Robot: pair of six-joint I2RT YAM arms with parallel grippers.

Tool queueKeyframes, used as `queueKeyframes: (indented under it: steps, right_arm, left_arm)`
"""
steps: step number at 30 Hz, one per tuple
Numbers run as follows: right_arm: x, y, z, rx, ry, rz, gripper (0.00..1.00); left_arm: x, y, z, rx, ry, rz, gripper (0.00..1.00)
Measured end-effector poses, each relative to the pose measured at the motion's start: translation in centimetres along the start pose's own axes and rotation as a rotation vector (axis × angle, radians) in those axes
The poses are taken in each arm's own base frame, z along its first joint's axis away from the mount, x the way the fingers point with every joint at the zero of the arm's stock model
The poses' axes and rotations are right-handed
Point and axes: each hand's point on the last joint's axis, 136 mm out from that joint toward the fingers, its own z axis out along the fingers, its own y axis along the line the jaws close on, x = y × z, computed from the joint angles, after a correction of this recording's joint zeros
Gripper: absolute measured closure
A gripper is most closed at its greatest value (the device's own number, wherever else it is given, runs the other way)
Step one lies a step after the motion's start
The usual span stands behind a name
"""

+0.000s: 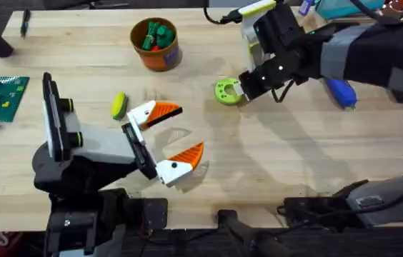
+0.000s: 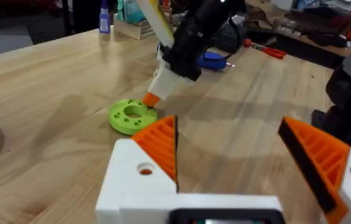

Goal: Pick up the gripper from the table and insert it into the empty holder that is missing its gripper. Then pick up a screw, insert it into the mounting hole, and use the screwdriver to tighten it. Finally, clean up the table by picking up the vegetable and placing it into the bucket.

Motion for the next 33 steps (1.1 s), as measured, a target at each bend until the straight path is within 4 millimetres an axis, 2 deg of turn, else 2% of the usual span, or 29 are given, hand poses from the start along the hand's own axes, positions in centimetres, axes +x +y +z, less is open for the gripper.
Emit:
queueKeyframes:
  steps: [7, 14, 22, 26, 29, 33]
  right_arm:
    - [-0.2, 0.7, -2.1, -0.019, 0.013, -0.006, 0.995]
    - [-3.2, 0.9, -6.3, -0.013, -0.13, -0.018, 0.995]
    - [-3.3, 0.9, -6.8, -0.013, -0.136, -0.018, 0.995]
    - [-2.3, 1.0, -7.1, -0.015, -0.084, -0.013, 0.995]
    - [-2.2, 1.2, -8.2, -0.018, -0.052, -0.015, 0.995]
    - [-3.8, 2.6, -10.8, -0.049, -0.067, -0.06, 0.995]
  left_arm:
    - [0.0, 0.0, 0.0, 0.0, 0.0, 0.0, 0.016]
    - [0.0, 0.0, 0.0, 0.0, 0.0, 0.0, 0.015]
    - [0.0, 0.0, 0.0, 0.0, 0.0, 0.0, 0.016]
    - [0.0, 0.0, 0.0, 0.0, 0.0, 0.0, 0.015]
    - [0.0, 0.0, 0.0, 0.0, 0.0, 0.0, 0.015]
    - [0.0, 0.0, 0.0, 0.0, 0.0, 0.0, 0.015]
